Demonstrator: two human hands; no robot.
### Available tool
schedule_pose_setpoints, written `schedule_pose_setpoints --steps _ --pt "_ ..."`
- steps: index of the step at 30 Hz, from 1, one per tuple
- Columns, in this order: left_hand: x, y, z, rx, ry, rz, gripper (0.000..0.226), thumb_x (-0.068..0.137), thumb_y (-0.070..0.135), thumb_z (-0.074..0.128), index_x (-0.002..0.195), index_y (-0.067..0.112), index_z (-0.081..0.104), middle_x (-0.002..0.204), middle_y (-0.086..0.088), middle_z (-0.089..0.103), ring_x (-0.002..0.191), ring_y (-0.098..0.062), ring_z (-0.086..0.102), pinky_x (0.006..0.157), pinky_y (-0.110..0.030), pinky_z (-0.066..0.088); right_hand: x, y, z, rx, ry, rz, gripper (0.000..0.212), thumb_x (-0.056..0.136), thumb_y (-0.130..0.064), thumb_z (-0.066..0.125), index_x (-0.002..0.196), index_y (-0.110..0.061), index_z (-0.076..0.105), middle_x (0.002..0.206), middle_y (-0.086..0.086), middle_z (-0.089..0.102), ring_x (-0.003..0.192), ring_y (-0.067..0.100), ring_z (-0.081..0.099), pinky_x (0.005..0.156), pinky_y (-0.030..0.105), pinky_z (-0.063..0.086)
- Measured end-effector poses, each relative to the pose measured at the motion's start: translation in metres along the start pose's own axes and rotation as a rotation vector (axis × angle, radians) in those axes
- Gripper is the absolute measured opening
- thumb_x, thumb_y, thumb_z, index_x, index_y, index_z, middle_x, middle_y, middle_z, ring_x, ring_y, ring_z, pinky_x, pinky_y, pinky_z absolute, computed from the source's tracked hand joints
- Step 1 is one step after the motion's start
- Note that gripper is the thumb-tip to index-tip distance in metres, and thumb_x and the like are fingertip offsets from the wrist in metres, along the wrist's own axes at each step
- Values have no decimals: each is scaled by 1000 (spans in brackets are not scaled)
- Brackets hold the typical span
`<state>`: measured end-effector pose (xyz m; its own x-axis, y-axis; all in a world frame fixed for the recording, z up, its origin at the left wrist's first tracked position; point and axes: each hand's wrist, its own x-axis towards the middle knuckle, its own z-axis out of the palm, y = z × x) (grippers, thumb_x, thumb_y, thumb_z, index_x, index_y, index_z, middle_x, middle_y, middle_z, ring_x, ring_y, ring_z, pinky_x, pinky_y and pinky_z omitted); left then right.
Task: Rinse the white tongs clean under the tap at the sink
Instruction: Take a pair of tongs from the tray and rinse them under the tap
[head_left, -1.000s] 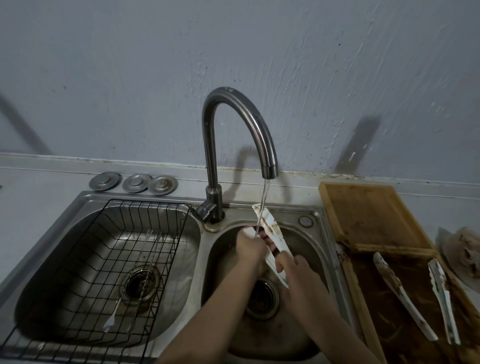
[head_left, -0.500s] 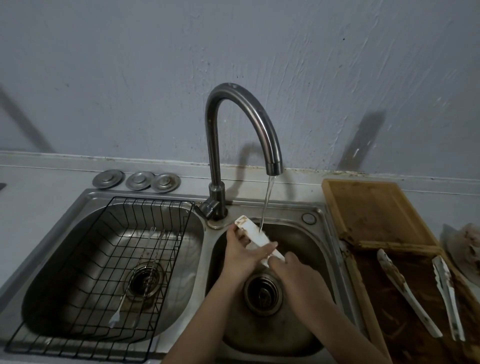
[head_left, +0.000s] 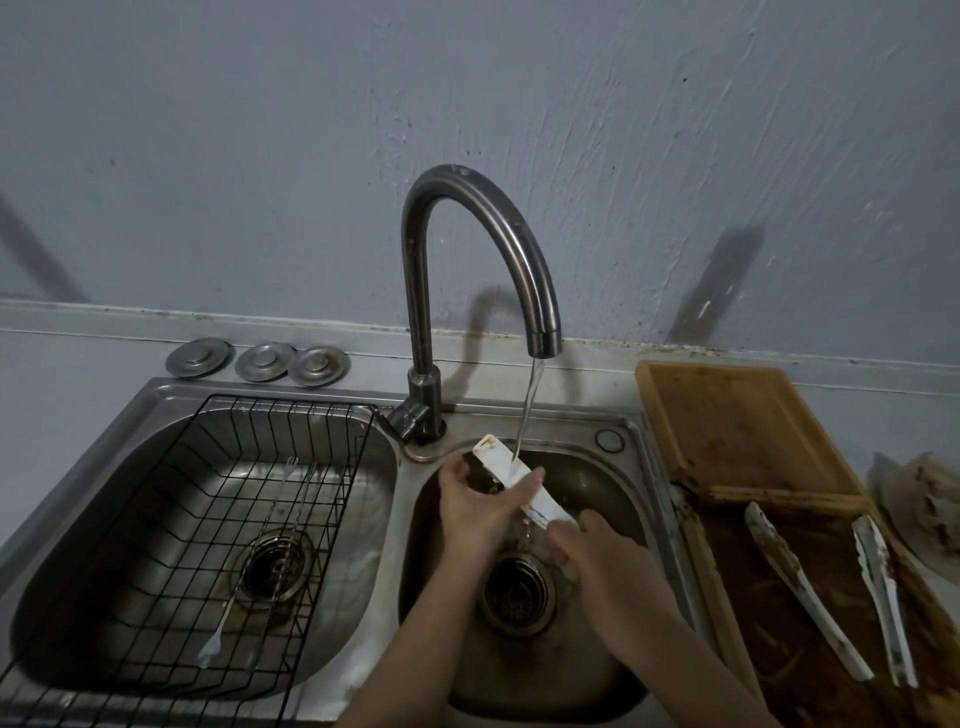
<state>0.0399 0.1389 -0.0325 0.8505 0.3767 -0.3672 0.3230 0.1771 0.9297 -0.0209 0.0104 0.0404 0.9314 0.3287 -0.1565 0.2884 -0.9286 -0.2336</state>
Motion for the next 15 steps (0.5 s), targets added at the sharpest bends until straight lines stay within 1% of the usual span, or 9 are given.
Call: schedule_pose_setpoints --steps 3,5,6,7,9,10,12,13,15 --pt "19 12 -15 -42 104 13 78 55 29 88 122 5 56 124 -8 63 112 -23 61 94 -32 50 -4 1 -3 -2 -16 -9 20 89 -11 42 105 -21 48 91 -6 33 64 14 41 48 18 22" --pt "27 16 -24 -140 145 -15 61 61 18 86 113 -1 60 116 -16 66 105 -28 65 88 -32 52 -6 1 -2 1 -16 -15 18 88 -10 42 101 -22 47 90 -7 34 66 15 44 48 18 24" --pt "25 17 -24 -142 144 -27 59 62 18 86 110 -1 60 115 -16 67 105 -29 65 89 -34 53 -6 2 -1 7 -17 -16 17 88 -10 42 98 -22 47 90 -7 35 66 16 45 48 18 25" --pt "22 16 -23 -114 118 -22 61 60 24 87 109 -1 61 114 -15 67 106 -30 65 92 -37 52 -6 2 1 14 -16 -16 16 89 -11 42 98 -23 47 89 -7 36 67 15 47 49 18 26" --pt "13 10 -17 -32 13 0 79 48 45 89 111 4 63 112 -12 69 106 -28 65 95 -43 52 -6 3 3 28 -15 -9 15 90 -15 42 100 -24 48 90 -7 37 69 14 48 51 18 29" --pt "3 13 -13 4 -26 2 82 46 45 89 113 7 62 111 -9 69 105 -24 66 94 -43 53 -5 4 4 30 -12 -7 14 90 -16 42 101 -24 48 91 -7 38 70 14 49 53 19 31" --pt "-3 17 -11 41 -36 2 74 54 30 89 118 9 57 115 -2 66 104 -16 63 91 -33 54 -6 5 3 34 -12 0 14 90 -17 42 100 -25 48 91 -6 39 69 15 50 54 21 33" --pt "1 19 -11 68 -7 9 73 58 25 88 120 9 54 119 1 62 106 -15 61 90 -28 51 -7 6 3 35 -13 1 14 90 -16 42 99 -25 48 89 -6 38 66 15 47 52 21 30" --pt "9 27 -17 54 62 17 71 64 19 85 125 7 50 124 -1 59 110 -18 59 92 -25 47 -9 6 0 24 -11 -2 15 89 -13 41 97 -23 49 87 -5 37 58 12 39 48 20 23"
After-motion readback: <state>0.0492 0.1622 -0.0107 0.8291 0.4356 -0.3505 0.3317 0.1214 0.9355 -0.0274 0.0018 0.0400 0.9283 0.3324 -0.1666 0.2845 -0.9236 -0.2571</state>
